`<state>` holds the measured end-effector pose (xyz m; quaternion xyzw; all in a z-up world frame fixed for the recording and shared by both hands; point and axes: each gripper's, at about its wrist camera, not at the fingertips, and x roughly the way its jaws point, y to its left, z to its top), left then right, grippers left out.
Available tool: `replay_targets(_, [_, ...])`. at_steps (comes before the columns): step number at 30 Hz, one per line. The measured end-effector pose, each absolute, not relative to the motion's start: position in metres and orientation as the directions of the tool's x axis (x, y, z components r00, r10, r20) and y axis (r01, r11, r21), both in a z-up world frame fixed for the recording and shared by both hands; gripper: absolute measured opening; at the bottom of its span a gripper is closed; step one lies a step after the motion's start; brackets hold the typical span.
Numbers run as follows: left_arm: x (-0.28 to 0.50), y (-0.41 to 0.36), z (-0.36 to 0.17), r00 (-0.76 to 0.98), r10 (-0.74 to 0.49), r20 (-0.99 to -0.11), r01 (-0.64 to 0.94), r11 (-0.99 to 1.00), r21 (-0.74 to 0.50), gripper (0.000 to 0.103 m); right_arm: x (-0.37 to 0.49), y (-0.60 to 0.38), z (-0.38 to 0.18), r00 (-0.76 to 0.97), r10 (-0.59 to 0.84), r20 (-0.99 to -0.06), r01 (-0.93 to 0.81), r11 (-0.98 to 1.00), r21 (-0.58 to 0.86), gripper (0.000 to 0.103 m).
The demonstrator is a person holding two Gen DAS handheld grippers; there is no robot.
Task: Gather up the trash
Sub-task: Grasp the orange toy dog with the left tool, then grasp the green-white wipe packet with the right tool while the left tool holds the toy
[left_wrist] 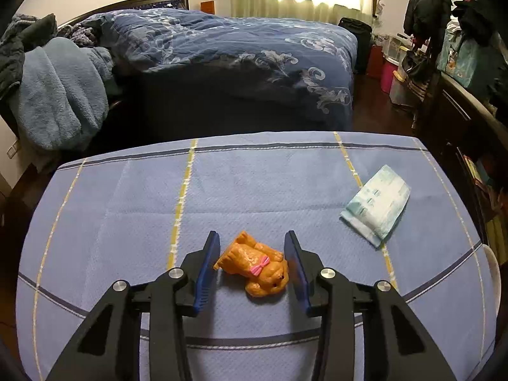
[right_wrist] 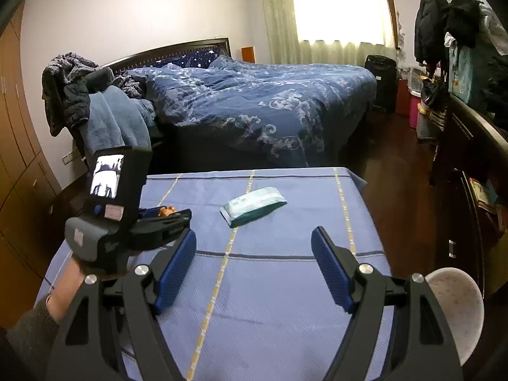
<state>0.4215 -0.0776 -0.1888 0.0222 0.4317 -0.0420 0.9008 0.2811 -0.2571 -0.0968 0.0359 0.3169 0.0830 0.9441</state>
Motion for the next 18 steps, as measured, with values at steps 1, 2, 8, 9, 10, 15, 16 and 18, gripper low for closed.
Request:
replay_targets(1, [0.420, -0.074, -0.188, 0.625, -0.056, -0.779, 0.092, 0.996, 0.002, 0.042, 0.285, -0.254, -0.097, 0.783, 0.180, -0.595, -0.136, 0.984, 0.119, 0.076])
replay_targets(2, [0.419, -0.072, -0.187, 0.625, -0.053, -0.779, 0.088, 0.996, 0.002, 0.042, 0.289, -0.251, -0.098, 0.781, 0.181, -0.598, -0.137, 0.983, 0.118, 0.076])
replay_targets(8, [0.406, -0.037, -0.169, 0.648, -0.049, -0.760, 0.032, 0.999, -0.038, 0.042, 0.334, -0.225, -0.117, 0.747, 0.155, -0.647, -0.137, 0.987, 0.079, 0.076])
replay_targets(9, [0.403, -0.033, -0.166, 0.653, -0.047, -0.756, 0.029, 0.999, -0.037, 0.042, 0.341, -0.222, -0.120, 0.744, 0.145, -0.652, -0.132, 0.989, 0.069, 0.076])
replay_targets(10, [0.402, -0.030, -0.163, 0.658, -0.048, -0.751, 0.030, 0.999, -0.038, 0.042, 0.351, -0.217, -0.125, 0.735, 0.134, -0.664, -0.128, 0.990, 0.059, 0.076])
replay_targets(15, [0.395, -0.017, -0.151, 0.676, -0.058, -0.734, 0.043, 0.998, -0.039, 0.042, 0.403, -0.208, -0.150, 0.679, 0.111, -0.726, -0.071, 0.994, 0.086, 0.075])
replay_targets(16, [0.396, -0.016, -0.150, 0.678, -0.059, -0.733, 0.045, 0.998, -0.040, 0.042, 0.410, -0.206, -0.154, 0.670, 0.107, -0.734, -0.060, 0.994, 0.090, 0.075])
replay_targets(18, [0.395, -0.013, -0.148, 0.681, -0.062, -0.730, 0.047, 0.998, -0.040, 0.042, 0.425, -0.205, -0.163, 0.649, 0.094, -0.755, -0.028, 0.995, 0.100, 0.075])
